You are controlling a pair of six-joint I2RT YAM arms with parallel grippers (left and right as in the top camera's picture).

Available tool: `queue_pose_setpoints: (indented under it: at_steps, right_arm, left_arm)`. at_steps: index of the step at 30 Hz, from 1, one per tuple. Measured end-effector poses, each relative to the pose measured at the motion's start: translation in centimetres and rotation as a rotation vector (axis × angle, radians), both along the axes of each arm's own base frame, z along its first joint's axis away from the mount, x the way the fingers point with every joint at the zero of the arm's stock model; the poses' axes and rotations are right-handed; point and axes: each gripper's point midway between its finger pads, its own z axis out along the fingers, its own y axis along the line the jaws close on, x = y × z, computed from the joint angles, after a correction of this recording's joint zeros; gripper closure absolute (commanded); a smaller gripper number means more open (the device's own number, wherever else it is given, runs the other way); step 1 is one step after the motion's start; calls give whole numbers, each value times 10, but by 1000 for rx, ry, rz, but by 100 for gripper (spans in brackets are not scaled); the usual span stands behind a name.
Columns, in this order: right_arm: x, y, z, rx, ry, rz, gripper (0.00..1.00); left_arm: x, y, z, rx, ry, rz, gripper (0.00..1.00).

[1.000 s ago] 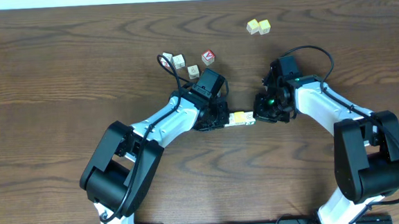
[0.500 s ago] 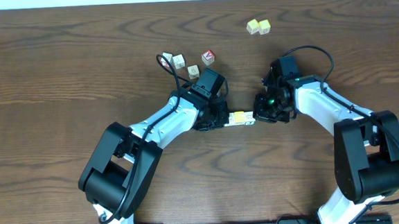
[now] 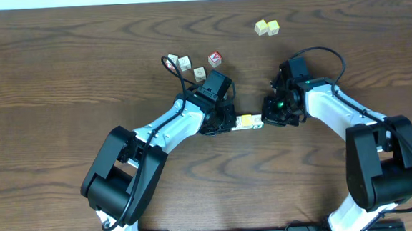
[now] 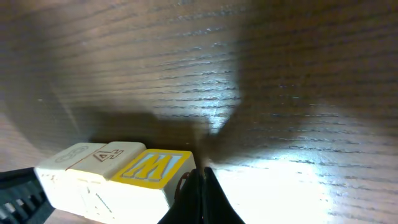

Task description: Lift 3 blocks

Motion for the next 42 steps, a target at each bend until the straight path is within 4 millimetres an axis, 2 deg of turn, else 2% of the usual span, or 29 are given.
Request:
queue_pose_setpoints:
  at_steps: [6, 15, 42]
  right_arm:
    - [2, 1, 11, 8, -28, 0, 99]
    - [1, 0, 11, 7, -23, -1, 99]
    - [3, 3, 16, 25, -26, 2, 99]
  left_arm:
    - [0, 0, 3, -1, -1, 0, 93]
    - [4, -1, 24, -31, -45, 4, 93]
    - [1, 2, 26, -22, -34, 3, 93]
